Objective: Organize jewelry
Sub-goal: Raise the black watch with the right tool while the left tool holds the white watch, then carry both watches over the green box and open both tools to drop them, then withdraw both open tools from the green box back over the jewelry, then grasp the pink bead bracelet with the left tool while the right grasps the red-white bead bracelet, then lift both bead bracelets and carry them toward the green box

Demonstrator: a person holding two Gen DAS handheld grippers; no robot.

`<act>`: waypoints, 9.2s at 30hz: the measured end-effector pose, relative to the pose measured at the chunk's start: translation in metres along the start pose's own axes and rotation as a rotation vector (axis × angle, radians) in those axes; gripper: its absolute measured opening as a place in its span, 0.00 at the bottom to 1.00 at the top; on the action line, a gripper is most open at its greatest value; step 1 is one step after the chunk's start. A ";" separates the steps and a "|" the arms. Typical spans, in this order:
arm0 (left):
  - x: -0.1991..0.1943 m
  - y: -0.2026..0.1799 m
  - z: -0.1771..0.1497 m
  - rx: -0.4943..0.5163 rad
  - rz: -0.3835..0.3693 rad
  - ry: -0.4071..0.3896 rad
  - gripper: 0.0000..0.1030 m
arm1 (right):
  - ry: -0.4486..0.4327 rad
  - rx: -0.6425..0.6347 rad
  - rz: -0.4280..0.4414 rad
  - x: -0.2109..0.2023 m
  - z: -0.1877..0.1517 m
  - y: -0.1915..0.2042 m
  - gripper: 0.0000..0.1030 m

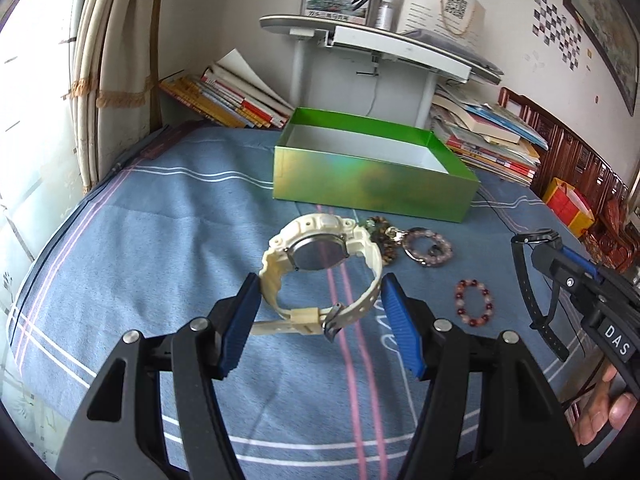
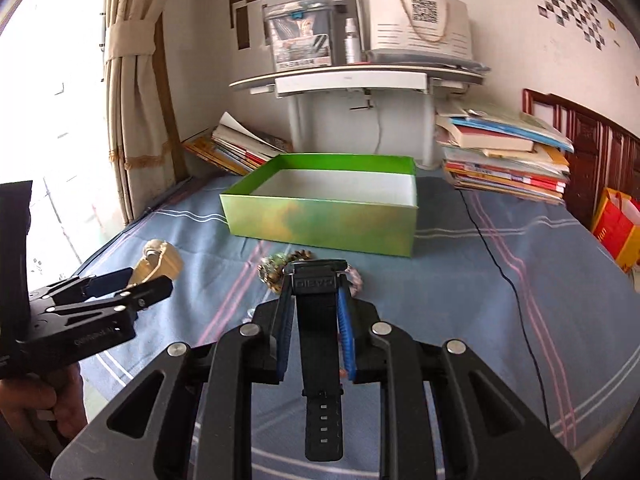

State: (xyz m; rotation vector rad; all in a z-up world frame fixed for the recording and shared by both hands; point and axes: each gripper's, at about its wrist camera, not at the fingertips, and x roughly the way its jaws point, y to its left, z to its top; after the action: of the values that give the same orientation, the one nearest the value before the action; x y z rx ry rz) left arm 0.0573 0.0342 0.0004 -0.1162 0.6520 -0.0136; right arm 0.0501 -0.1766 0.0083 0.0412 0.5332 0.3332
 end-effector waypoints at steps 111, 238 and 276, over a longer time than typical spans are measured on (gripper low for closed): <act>-0.052 -0.019 -0.027 0.004 0.029 -0.219 0.96 | -0.127 0.024 -0.012 -0.042 -0.033 -0.029 0.93; 0.021 -0.074 0.046 0.157 -0.146 -0.092 0.07 | 0.131 0.110 0.141 0.054 -0.020 -0.086 0.08; -0.030 -0.017 0.005 0.110 -0.128 -0.089 0.07 | -0.016 -0.004 0.074 -0.015 0.008 -0.030 0.08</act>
State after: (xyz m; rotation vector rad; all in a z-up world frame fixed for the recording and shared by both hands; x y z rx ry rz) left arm 0.0372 0.0192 0.0244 -0.0524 0.5533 -0.1667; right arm 0.0510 -0.2090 0.0190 0.0598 0.5160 0.4054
